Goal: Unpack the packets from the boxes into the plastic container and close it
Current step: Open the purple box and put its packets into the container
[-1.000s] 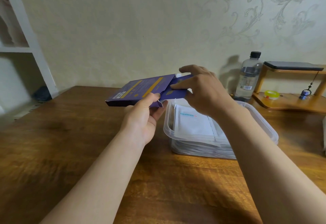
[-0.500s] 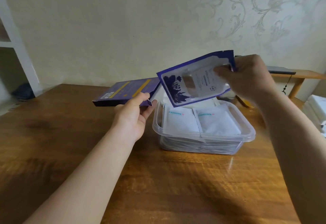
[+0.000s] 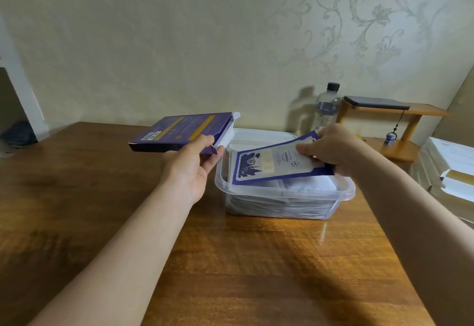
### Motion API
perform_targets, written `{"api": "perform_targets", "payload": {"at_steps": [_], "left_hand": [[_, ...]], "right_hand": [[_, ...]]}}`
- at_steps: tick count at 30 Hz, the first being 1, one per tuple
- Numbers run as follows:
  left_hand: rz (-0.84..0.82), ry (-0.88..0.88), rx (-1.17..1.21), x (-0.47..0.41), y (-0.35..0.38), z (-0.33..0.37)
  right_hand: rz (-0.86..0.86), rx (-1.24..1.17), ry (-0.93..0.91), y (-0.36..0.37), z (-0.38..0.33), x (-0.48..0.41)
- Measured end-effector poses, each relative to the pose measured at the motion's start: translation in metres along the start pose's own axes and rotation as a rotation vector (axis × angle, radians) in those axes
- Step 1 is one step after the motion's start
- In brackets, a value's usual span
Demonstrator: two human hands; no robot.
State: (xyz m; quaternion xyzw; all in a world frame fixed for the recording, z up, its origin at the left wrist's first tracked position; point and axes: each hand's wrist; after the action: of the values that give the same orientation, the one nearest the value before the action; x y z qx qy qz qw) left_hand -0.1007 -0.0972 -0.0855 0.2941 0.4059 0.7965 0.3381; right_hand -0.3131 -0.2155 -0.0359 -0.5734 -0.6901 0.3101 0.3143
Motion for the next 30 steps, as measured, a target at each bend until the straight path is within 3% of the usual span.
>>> {"api": "perform_targets", "payload": {"at_steps": [3,6,9,11,14,20,30], "left_hand": [[0.0,-0.002,-0.003,0.0,0.0,0.0],[-0.011,-0.005,-0.012,0.001,0.0,0.0],[-0.017,-0.001,-0.02,0.001,0.0,0.0],[-0.015,0.0,-0.021,0.001,0.0,0.0],[-0.014,-0.008,-0.021,0.001,0.0,-0.001],[-0.018,-0.014,-0.027,0.0,-0.001,-0.002],[-0.015,-0.018,-0.04,-0.003,-0.002,-0.002]], "right_hand": [[0.107,0.453,-0.107,0.005,0.001,0.0],[0.16,0.721,-0.165,0.01,0.003,0.0],[0.324,0.872,-0.247,0.018,0.004,-0.002],[0.364,0.849,-0.359,0.025,0.0,-0.002],[0.165,0.721,-0.57,0.038,-0.008,0.001],[-0.218,0.669,-0.638,0.051,-0.006,0.0],[-0.358,0.919,-0.643,0.054,-0.005,-0.014]]}}
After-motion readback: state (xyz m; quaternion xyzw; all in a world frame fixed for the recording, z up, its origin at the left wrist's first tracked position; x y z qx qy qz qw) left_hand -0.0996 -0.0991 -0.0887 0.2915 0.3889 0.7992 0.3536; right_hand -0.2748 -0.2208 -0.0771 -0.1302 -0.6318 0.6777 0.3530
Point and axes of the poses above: each hand's wrist, its own x-axis away from the middle knuckle, its own y-axis out of the palm, z = x × y, and after that the axes turned 15 degrees about x, right-handed
